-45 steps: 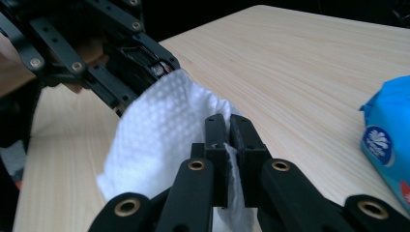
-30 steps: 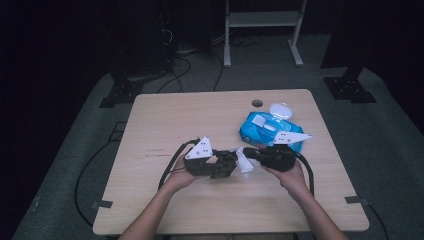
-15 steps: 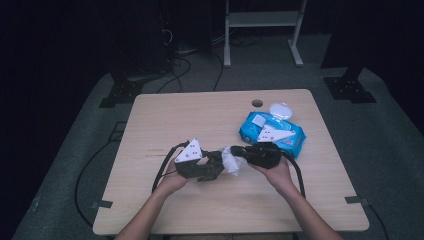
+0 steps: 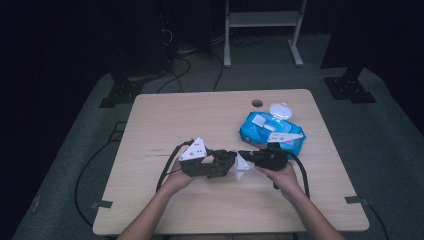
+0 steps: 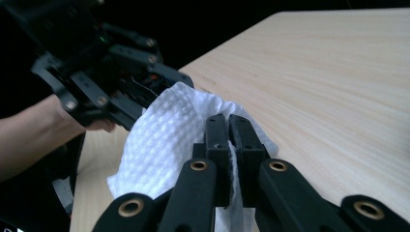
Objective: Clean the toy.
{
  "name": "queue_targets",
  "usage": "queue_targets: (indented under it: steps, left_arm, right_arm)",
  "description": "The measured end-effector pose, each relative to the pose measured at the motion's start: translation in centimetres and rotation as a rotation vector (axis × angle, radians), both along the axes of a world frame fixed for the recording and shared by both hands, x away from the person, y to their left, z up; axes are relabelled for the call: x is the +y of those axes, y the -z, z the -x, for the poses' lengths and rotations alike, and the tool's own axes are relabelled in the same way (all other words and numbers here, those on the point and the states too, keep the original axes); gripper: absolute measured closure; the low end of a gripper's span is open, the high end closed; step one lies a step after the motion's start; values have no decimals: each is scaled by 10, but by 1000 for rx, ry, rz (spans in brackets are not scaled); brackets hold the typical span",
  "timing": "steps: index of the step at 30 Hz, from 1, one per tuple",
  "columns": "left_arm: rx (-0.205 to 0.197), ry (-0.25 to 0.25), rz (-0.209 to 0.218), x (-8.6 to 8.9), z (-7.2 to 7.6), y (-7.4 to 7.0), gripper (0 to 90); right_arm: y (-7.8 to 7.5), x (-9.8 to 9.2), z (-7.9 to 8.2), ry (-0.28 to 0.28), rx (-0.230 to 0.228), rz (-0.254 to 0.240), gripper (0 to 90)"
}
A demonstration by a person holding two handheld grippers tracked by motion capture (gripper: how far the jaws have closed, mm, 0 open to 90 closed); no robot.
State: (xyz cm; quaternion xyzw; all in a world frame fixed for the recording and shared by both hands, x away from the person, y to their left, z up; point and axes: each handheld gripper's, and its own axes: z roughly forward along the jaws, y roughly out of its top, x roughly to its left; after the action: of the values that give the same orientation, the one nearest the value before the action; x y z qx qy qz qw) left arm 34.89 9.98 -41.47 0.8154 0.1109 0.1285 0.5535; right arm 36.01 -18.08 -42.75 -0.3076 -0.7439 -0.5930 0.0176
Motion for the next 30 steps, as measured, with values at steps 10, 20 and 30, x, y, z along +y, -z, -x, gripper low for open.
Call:
queue_targets:
  steps: [10, 20, 30]
  left_arm:
    - [22, -1, 33, 10, 1, 4, 639]
    - [46, -14, 21, 32, 6, 4, 639]
    - [50, -43, -138, 41, 10, 29, 686]
  right_arm:
    - [-19, 10, 6, -13, -60, 5, 874]
    - [-23, 34, 6, -54, -80, 12, 875]
    - [-20, 75, 2, -92, -166, 145, 875]
